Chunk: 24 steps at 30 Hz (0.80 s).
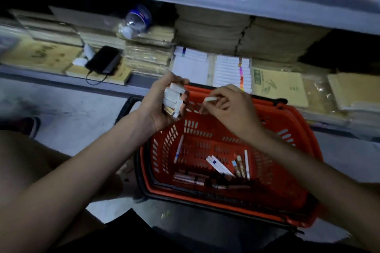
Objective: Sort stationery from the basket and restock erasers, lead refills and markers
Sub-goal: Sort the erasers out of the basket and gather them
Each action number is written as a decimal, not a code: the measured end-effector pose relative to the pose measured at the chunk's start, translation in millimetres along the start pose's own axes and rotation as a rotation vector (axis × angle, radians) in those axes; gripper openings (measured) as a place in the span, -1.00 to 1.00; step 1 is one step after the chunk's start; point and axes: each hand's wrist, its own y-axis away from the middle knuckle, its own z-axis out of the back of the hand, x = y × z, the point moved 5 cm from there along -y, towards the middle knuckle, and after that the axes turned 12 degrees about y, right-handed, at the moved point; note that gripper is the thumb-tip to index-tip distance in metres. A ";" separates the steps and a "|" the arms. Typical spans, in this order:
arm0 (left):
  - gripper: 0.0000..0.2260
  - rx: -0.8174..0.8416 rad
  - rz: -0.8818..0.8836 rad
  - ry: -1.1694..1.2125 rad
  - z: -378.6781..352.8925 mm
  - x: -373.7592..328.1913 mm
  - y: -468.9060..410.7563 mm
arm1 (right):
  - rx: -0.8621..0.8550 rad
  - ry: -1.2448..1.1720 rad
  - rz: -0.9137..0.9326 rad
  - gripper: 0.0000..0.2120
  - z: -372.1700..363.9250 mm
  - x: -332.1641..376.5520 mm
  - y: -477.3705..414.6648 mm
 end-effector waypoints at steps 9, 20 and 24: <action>-0.86 0.127 -0.272 0.017 -73.5 -102.1 28.7 | -0.153 -0.144 0.123 -0.85 86.2 99.6 -78.0; -0.80 0.146 -0.377 0.162 -64.4 -178.8 14.7 | -0.266 -0.052 0.214 -0.88 76.8 144.8 -176.8; -0.79 0.041 -0.470 0.165 -58.2 -194.0 7.5 | -0.320 0.214 0.343 -0.88 74.6 164.3 -240.3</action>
